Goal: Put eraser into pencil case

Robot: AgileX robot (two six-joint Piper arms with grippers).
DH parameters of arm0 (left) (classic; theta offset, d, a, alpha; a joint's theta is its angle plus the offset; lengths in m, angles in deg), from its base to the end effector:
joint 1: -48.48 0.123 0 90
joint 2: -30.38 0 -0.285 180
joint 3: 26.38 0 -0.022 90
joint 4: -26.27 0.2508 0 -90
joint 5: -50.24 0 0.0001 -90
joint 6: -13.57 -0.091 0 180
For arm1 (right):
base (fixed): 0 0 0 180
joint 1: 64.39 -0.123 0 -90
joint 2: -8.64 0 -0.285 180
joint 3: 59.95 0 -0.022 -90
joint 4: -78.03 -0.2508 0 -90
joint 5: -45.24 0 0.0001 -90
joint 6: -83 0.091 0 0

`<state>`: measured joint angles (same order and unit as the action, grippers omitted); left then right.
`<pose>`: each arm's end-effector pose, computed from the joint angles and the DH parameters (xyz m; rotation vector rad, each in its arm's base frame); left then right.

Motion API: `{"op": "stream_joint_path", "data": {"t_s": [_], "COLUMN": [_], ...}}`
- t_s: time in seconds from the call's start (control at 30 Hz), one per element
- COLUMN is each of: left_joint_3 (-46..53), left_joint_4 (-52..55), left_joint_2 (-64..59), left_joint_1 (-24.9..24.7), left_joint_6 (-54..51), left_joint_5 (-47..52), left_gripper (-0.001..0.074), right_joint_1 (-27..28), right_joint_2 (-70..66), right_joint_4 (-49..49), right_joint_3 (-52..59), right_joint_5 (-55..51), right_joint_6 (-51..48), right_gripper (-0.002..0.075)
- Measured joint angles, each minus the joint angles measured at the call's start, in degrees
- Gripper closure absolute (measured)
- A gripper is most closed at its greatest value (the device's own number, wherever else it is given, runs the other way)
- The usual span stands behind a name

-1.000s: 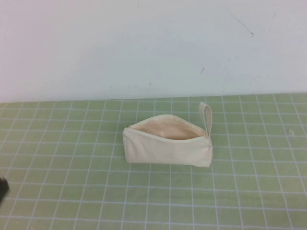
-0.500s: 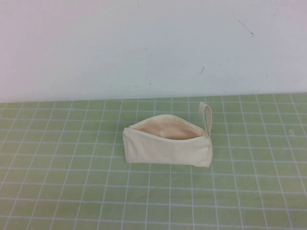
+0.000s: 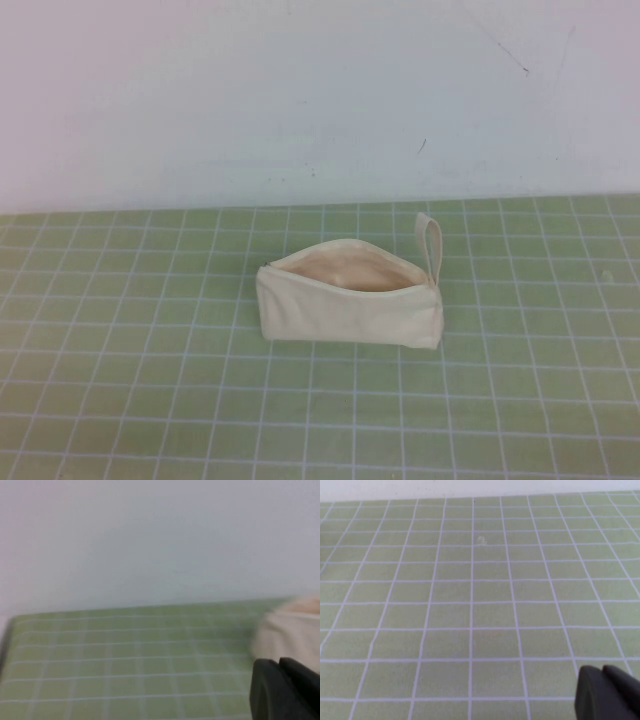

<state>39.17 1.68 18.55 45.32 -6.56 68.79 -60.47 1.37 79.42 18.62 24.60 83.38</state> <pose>0.0502 -0.0149 0.2508 0.0991 1.6467 -0.1956 0.0529 -0.0044 0.1733 0.0546 1.8580 -0.0666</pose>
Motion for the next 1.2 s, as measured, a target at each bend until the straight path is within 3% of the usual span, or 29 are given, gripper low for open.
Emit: {"op": "stream_joint_path", "data": {"t_s": [0.1, 0.2, 0.5, 1.2], "left_joint_3": [6.21, 11.51, 13.09, 13.09], "left_joint_4": [11.81, 16.68, 18.20, 19.01], "left_joint_2": [2.30, 4.18, 4.59, 4.59], "left_joint_1": [0.57, 0.62, 0.62, 0.62], "left_joint_6": [12.73, 16.98, 19.16, 21.24], "left_joint_5": [-8.82, -13.52, -1.32, -0.71], "left_gripper": [0.0736, 0.0736, 0.0736, 0.0736], "right_joint_1": [0.00, 0.00, 0.00, 0.00], "right_joint_2": [0.00, 0.00, 0.00, 0.00], "right_joint_4": [0.00, 0.00, 0.00, 0.00], "right_joint_3": [0.00, 0.00, 0.00, 0.00], "right_joint_5": [0.00, 0.00, 0.00, 0.00], "right_joint_6": [0.00, 0.00, 0.00, 0.00], "right_gripper": [0.0727, 0.0727, 0.0727, 0.0727]}}
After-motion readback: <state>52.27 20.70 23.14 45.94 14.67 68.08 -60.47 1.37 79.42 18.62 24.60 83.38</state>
